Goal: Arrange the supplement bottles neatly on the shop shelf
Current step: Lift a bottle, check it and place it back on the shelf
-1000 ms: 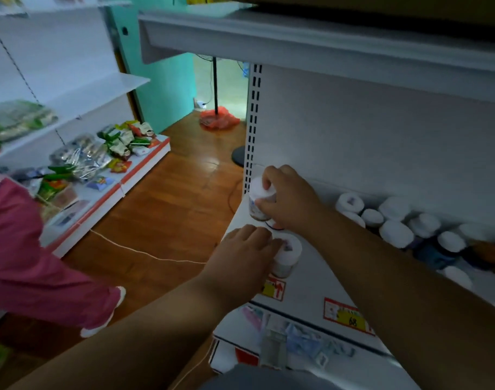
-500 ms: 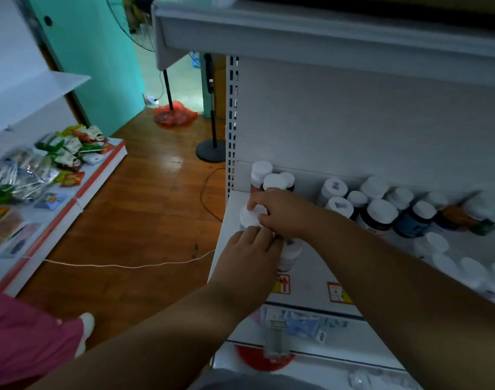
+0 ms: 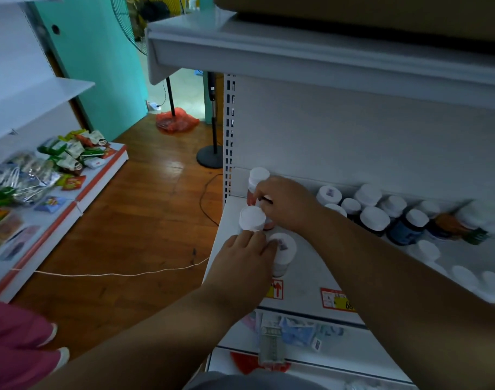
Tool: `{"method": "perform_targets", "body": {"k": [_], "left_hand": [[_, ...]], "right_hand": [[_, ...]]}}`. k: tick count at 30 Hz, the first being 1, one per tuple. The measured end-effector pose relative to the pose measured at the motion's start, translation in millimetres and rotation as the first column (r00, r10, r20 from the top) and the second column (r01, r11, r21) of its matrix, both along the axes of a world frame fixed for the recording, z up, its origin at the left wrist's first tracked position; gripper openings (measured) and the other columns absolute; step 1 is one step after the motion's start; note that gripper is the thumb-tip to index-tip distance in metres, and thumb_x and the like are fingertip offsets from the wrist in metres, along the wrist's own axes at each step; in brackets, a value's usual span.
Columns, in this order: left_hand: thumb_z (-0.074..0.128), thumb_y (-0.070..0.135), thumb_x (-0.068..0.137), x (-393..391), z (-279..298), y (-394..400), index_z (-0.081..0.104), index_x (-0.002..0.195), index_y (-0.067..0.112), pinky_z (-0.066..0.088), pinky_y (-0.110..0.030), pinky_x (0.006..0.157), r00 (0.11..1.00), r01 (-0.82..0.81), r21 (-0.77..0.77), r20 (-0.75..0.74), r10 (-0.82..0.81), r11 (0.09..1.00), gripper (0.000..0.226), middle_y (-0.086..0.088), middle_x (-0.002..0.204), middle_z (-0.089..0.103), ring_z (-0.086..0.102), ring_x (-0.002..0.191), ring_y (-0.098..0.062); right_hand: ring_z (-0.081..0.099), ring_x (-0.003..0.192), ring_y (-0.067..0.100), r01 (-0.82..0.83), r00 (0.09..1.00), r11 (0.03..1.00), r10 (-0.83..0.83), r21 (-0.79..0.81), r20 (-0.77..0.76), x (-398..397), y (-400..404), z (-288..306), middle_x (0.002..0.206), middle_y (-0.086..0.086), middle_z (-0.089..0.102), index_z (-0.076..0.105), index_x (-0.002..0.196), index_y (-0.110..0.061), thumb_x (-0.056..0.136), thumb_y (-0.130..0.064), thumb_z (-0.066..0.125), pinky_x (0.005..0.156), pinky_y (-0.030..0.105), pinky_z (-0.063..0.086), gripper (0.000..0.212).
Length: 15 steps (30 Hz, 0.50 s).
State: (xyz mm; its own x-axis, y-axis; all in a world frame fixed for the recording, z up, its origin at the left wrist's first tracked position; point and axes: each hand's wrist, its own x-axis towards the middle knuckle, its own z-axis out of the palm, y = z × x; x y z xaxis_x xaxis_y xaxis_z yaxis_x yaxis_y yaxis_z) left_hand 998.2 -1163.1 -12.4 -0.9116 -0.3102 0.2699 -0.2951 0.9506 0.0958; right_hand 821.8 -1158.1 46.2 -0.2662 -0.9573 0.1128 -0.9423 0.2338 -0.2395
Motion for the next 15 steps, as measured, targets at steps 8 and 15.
{"method": "perform_targets", "body": {"k": [8, 15], "left_hand": [[0.059, 0.038, 0.088, -1, 5, 4, 0.049, 0.133, 0.020, 0.042, -0.036, 0.099, 1.000, -0.022, -0.001, -0.016, 0.022, 1.000, 0.049, -0.003, 0.131, 0.052, 0.050, 0.115, -0.022], [0.058, 0.040, 0.086, -3, 5, 3, 0.053, 0.128, 0.021, 0.046, -0.035, 0.095, 0.999, -0.023, 0.005, -0.038, 0.024, 1.000, 0.047, -0.002, 0.123, 0.056, 0.052, 0.109, -0.021]], "right_hand": [[0.056, 0.103, 0.029, 0.175, 0.985, 0.981, -0.175, -0.090, 0.010, -25, -7, -13, 0.127, 0.011, 0.041, 0.051, 0.131, -0.017, 0.084, -0.026, 0.064, 0.090, 0.037, 0.047, 0.049], [0.056, 0.106, 0.031, 0.159, 0.982, 0.987, -0.156, -0.021, 0.105, -35, -4, -25, 0.121, 0.011, 0.055, 0.046, 0.128, -0.021, 0.083, -0.034, 0.063, 0.076, 0.030, 0.036, 0.050]]}}
